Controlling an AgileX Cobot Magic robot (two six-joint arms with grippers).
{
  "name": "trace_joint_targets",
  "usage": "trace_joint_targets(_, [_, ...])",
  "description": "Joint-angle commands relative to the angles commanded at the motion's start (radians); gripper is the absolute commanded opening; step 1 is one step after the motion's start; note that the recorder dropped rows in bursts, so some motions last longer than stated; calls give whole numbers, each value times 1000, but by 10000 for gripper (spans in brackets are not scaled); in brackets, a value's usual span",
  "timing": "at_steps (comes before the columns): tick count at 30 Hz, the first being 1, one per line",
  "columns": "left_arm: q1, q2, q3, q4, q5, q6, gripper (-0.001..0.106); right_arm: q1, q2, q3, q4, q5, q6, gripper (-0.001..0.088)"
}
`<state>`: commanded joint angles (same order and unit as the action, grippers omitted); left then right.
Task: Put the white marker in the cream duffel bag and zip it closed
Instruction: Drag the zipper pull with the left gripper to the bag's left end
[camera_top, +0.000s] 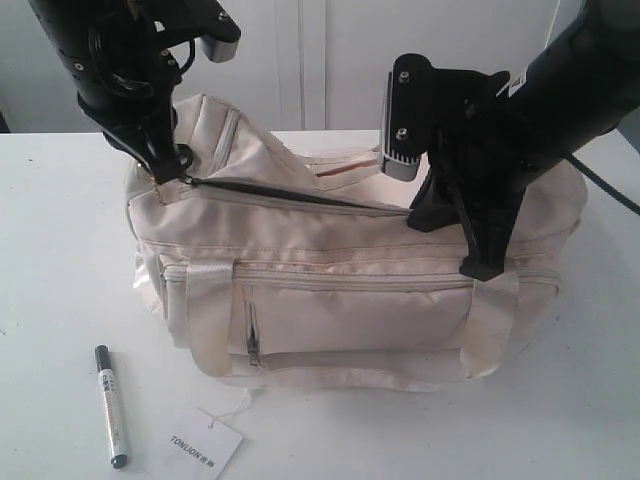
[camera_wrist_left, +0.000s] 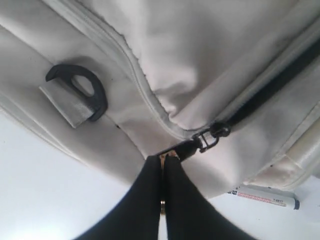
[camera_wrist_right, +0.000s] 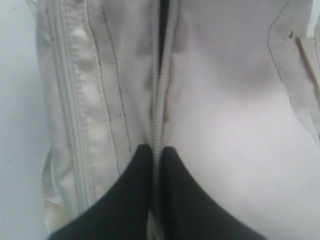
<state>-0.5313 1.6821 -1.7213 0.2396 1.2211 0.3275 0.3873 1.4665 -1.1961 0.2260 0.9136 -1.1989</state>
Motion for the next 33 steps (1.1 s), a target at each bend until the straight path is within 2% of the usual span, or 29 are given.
trace_joint_targets(4, [22,0,0,0,0,0,0,0,0,0,-23,0,0,0])
trace_joint_targets(9, [78,0,0,-10,0,-2,0,0,0,0,-27,0,0,0])
trace_joint_targets(12, [81,0,0,-15,0,-2,0,0,0,0,-40,2,0,0])
trace_joint_targets(17, [81,4,0,-131,0,11,0,0,0,0,-42,4,0,0])
trace_joint_targets(19, [81,4,0,-140,0,17,0,0,0,0,-42,5,0,0])
trace_joint_targets(28, [81,5,0,-315,-31,158,0,0,0,0,-17,5,0,0])
trace_joint_targets(33, [125,25,0,-417,-54,186,0,0,0,0,48,-16,0,0])
